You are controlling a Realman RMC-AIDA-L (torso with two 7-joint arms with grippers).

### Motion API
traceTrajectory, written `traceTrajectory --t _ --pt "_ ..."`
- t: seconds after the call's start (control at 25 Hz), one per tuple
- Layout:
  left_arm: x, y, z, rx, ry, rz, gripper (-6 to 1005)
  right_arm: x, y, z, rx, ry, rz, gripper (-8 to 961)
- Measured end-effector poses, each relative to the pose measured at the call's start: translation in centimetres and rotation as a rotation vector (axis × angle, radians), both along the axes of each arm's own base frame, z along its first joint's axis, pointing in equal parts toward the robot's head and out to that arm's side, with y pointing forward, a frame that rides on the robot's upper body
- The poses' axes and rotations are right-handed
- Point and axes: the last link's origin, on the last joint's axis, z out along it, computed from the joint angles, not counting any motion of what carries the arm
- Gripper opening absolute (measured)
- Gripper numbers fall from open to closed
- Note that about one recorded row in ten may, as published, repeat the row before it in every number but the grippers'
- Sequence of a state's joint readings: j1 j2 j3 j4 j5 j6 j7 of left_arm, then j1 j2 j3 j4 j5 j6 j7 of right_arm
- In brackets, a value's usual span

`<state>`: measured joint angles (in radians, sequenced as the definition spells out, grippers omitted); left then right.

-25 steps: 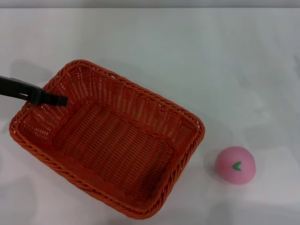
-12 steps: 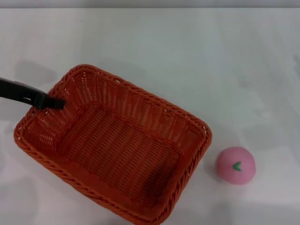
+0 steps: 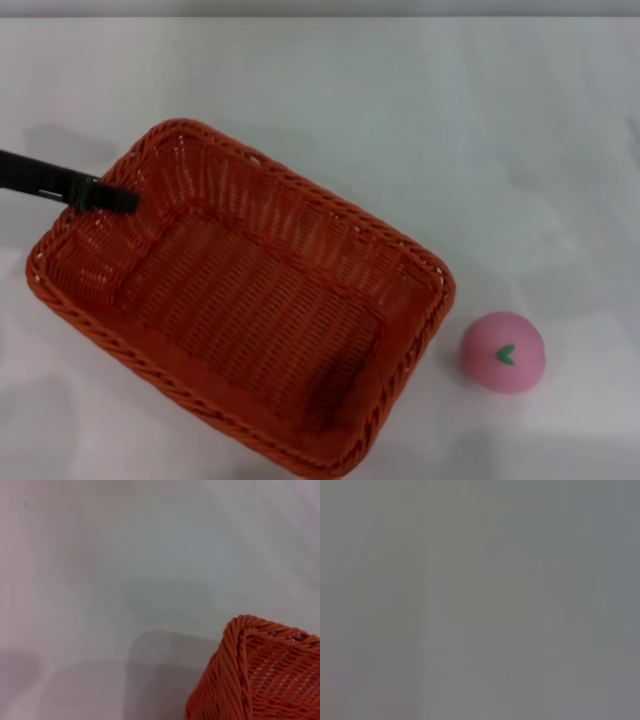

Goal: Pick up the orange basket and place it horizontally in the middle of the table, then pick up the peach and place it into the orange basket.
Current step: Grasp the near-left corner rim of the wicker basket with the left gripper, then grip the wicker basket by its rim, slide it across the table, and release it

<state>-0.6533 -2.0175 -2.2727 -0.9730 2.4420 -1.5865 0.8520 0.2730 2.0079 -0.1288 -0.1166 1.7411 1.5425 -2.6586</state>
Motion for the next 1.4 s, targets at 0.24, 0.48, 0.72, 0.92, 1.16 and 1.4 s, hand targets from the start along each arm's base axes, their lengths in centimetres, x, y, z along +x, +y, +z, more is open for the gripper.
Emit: traceTrajectory --t 0.24,0.48,0.72,0.92,1.16,1.4 --pt "1.4 0.1 0.8 0.02 -0.066 0.058 147 0.0 0.0 0.0 0.001 -0.002 0.001 693" --pt "1.5 0.6 1.7 0.081 -0.139 0.136 147 0.0 0.0 0.0 0.002 -0.002 0.001 693" --pt "1.2 1.1 2.5 0.149 -0.201 0.211 148 0.0 0.1 0.0 0.001 -0.002 -0.001 694" --pt "0.9 1.7 1.7 0.175 -0.226 0.314 148 -0.2 0.3 0.0 0.001 -0.003 0.005 694" --pt "1.0 2.6 -0.8 0.129 -0.258 0.431 147 -0.3 0.4 0.0 -0.002 -0.004 0.01 694" --pt "1.2 3.4 -1.3 0.171 -0.277 0.508 147 -0.4 0.5 -0.2 -0.005 0.004 0.014 694"
